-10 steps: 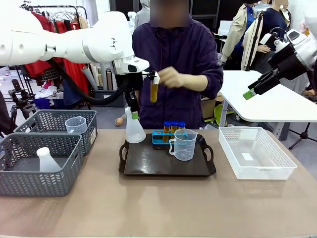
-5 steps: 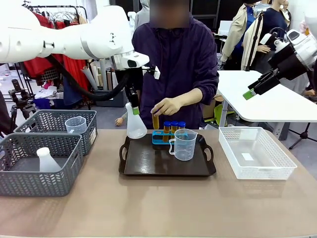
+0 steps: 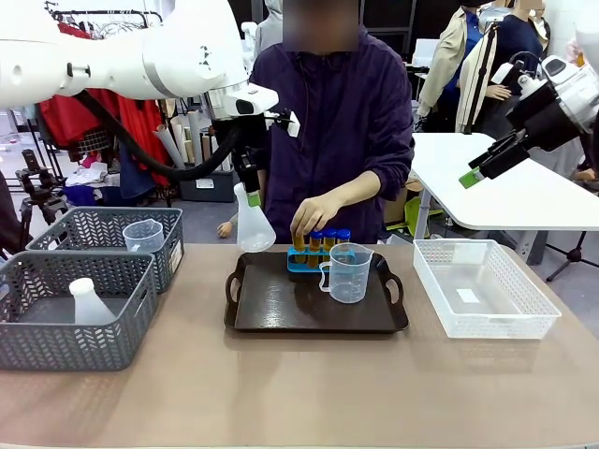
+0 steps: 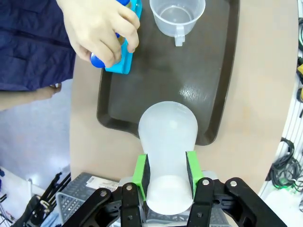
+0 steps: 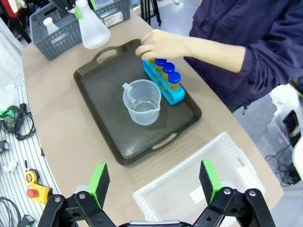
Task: Prepare the laboratory tools.
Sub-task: Pick up one Small flask and place it on the Handle tray.
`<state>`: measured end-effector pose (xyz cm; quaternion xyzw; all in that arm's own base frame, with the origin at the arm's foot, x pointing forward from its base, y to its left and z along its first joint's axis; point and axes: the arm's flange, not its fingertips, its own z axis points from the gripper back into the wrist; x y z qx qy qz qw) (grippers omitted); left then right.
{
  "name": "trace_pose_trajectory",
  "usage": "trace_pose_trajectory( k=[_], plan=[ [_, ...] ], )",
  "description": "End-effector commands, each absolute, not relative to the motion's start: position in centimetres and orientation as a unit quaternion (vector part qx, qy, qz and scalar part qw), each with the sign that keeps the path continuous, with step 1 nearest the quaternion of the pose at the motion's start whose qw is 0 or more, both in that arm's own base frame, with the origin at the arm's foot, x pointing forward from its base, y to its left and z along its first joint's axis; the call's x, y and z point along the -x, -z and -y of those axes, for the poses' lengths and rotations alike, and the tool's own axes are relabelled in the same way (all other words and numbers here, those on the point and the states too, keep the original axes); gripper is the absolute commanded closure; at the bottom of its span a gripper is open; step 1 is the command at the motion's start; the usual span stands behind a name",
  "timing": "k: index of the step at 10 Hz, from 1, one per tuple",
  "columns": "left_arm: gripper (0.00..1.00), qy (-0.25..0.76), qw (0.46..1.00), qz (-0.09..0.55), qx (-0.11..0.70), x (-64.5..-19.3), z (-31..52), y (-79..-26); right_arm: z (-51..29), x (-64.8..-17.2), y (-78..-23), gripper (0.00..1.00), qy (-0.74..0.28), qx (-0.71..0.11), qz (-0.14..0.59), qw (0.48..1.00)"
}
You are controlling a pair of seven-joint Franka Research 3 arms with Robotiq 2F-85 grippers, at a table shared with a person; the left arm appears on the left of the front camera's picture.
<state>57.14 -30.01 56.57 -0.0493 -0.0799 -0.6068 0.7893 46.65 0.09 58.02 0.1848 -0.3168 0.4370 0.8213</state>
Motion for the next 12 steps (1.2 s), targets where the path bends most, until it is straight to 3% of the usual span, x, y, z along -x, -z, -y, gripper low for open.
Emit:
trace_pose_trajectory(
  k=[1, 9, 12],
  plan=[
    [1.0, 0.608, 0.788, 0.081, 0.049, -57.2, 30.0, -56.7, -0.1, -46.7, -58.1, 0.0, -0.438, -0.192, 0.322, 0.817],
    [1.0, 0.608, 0.789, 0.08, 0.05, -57.2, 30.2, -56.5, -0.1, -46.7, -58.1, 0.0, -0.438, -0.192, 0.322, 0.817],
    [1.0, 0.654, 0.755, 0.054, 0.014, -57.7, 33.2, -55.4, -0.1, -46.7, -58.1, 0.0, -0.438, -0.192, 0.322, 0.817]
  ],
)
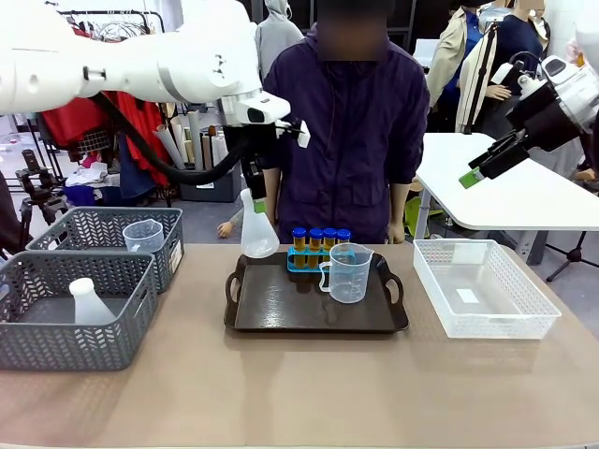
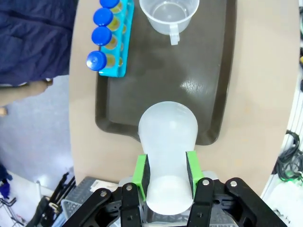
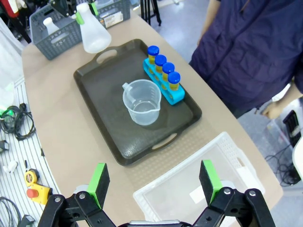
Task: Prepare the laboratory tools.
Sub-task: Pick up one Small flask and place it on the Handle tray.
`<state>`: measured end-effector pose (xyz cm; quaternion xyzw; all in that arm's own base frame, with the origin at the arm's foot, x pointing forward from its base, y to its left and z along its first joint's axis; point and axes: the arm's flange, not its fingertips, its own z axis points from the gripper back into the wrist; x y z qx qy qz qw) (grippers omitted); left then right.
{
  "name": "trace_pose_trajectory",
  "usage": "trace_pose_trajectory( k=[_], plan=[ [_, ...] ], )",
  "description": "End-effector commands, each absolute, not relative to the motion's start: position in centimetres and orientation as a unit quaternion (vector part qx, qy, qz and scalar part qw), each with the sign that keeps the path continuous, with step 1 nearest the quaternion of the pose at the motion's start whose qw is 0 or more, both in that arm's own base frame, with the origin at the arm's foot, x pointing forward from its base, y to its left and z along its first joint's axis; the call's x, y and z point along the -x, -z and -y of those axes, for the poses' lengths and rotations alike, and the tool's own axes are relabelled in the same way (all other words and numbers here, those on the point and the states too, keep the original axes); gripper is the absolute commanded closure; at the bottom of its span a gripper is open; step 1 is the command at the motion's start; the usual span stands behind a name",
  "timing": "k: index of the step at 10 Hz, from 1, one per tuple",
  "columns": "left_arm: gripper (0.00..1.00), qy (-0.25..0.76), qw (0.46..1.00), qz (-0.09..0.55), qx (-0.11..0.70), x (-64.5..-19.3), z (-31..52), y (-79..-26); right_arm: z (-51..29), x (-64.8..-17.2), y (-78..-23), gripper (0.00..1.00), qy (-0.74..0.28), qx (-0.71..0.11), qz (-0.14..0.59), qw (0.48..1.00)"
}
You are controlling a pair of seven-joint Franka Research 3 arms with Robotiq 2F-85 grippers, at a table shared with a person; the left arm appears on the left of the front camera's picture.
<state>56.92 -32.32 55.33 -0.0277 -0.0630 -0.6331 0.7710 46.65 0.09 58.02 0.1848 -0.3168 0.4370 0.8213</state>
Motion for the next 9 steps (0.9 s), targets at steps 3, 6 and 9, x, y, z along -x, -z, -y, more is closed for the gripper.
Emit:
trace_pose_trajectory(
  k=[3, 6, 9],
  plan=[
    [1.0, 0.672, 0.739, 0.043, -0.004, -59.1, 35.3, -53.0, -0.1, -46.7, -58.1, 0.0, -0.438, -0.192, 0.322, 0.817],
    [1.0, 0.69, 0.722, 0.041, -0.032, -60.6, 36.9, -50.4, -0.1, -46.7, -58.1, 0.0, -0.438, -0.192, 0.322, 0.817],
    [1.0, 0.708, 0.705, 0.022, -0.027, -62.0, 38.7, -47.5, -0.1, -46.7, -58.1, 0.0, -0.438, -0.192, 0.322, 0.817]
  ],
)
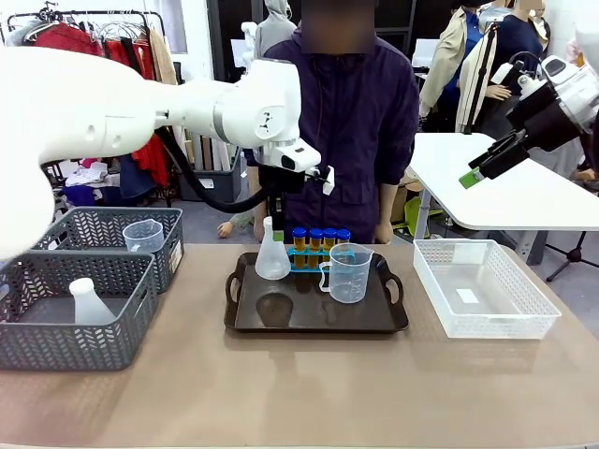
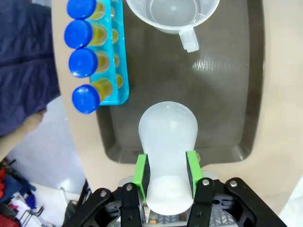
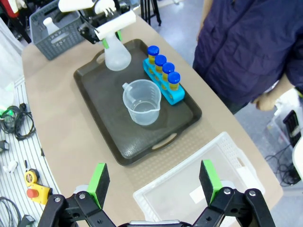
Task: Prepare the laboratory tools.
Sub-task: Pick up one Small flask and place it on the Handle tray.
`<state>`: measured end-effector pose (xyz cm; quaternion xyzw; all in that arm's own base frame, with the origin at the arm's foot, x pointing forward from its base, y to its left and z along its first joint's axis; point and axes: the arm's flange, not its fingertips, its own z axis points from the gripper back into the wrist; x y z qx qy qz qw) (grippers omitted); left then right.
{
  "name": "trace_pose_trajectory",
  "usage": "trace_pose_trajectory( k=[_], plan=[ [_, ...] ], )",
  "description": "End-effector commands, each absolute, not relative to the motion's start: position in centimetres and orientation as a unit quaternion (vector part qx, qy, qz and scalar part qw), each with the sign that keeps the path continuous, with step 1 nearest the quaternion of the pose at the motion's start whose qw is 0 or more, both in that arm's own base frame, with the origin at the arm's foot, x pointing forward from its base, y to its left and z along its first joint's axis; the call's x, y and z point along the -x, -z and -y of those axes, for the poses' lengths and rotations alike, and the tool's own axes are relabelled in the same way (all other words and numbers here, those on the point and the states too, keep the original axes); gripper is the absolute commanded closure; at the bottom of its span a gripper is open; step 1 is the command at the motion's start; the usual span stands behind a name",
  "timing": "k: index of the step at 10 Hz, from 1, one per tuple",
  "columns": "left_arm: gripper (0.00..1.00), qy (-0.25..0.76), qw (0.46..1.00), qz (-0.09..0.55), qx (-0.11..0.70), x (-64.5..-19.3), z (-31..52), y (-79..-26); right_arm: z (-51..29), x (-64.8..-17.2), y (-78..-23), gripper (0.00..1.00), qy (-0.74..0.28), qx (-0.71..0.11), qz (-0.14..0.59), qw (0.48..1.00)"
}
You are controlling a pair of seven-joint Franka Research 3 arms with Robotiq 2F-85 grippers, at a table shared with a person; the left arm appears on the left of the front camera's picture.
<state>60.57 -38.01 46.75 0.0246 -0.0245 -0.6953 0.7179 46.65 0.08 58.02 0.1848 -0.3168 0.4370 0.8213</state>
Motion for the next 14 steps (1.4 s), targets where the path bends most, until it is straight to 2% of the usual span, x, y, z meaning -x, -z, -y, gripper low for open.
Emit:
trace_pose_trajectory(
  k=[1, 11, 12, 14],
  plan=[
    [1.0, 0.712, 0.702, 0.021, -0.025, -62.0, 39.2, -46.9, -0.1, -46.7, -58.1, 0.0, -0.438, -0.192, 0.322, 0.817],
    [1.0, 0.726, 0.687, -0.019, 0.002, -60.0, 40.6, -42.0, -0.1, -46.7, -58.1, 0.0, -0.438, -0.192, 0.322, 0.817],
    [0.86, 0.725, 0.689, -0.024, 0.006, -59.8, 40.7, -41.9, -0.1, -46.7, -58.1, 0.0, -0.438, -0.192, 0.322, 0.817],
    [0.48, 0.726, 0.688, -0.023, 0.005, -59.9, 40.7, -41.7, -0.1, -46.7, -58.1, 0.0, -0.438, -0.192, 0.322, 0.817]
  ],
)
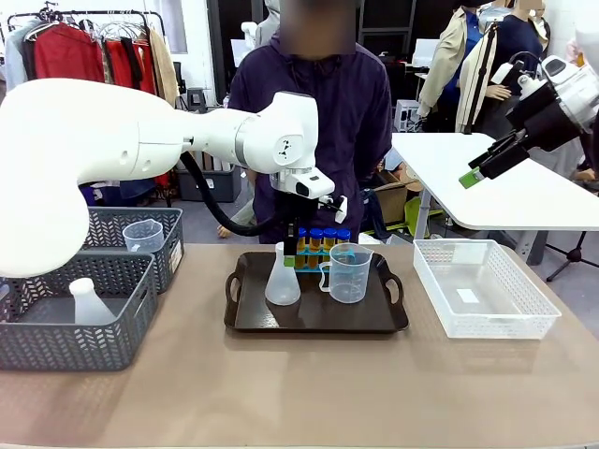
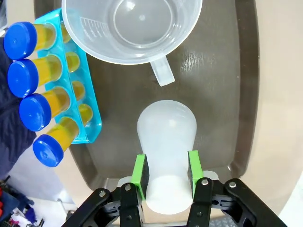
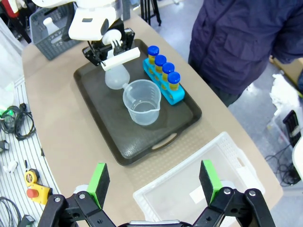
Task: Prepare the laboratory tools.
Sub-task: Pick up one Small flask and place it on the Handle tray.
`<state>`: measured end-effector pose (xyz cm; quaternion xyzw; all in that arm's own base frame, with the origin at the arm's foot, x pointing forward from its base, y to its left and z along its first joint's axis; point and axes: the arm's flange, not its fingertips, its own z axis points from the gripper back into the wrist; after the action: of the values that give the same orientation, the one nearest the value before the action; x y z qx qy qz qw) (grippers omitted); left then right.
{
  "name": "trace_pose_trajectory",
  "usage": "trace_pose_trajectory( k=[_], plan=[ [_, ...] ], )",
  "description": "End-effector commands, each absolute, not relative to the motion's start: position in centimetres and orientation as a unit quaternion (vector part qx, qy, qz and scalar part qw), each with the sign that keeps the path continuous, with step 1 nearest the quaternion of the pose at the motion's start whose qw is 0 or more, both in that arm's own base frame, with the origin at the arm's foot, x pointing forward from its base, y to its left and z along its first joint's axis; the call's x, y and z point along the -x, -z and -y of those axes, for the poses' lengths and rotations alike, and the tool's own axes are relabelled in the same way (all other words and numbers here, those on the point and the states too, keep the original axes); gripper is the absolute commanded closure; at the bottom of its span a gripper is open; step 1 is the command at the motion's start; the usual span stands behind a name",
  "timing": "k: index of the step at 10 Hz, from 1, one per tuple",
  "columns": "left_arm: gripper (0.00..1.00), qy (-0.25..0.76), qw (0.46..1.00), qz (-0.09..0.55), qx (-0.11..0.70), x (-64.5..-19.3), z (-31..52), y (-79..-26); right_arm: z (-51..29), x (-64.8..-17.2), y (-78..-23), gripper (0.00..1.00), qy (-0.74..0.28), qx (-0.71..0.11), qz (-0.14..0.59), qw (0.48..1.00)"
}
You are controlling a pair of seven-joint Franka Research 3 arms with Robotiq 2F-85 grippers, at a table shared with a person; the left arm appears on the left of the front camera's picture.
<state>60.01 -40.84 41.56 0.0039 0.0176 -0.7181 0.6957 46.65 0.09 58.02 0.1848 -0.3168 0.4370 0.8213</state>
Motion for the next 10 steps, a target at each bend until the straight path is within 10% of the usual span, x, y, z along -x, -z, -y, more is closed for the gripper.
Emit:
trace_pose_trajectory(
  k=[1, 3, 10],
  plan=[
    [0.29, 0.725, 0.689, -0.019, 0.001, -59.8, 40.6, -41.9, -0.1, -46.7, -58.1, 0.0, -0.438, -0.192, 0.322, 0.817],
    [0.0, 0.723, 0.691, -0.013, -0.001, -59.2, 40.7, -43.0, -0.1, -46.7, -58.1, 0.0, -0.438, -0.192, 0.322, 0.817],
    [0.0, 0.701, 0.71, 0.055, -0.032, -56.7, 38.9, -49.7, -0.1, -46.7, -58.1, 0.0, -0.438, -0.192, 0.322, 0.817]
  ],
)
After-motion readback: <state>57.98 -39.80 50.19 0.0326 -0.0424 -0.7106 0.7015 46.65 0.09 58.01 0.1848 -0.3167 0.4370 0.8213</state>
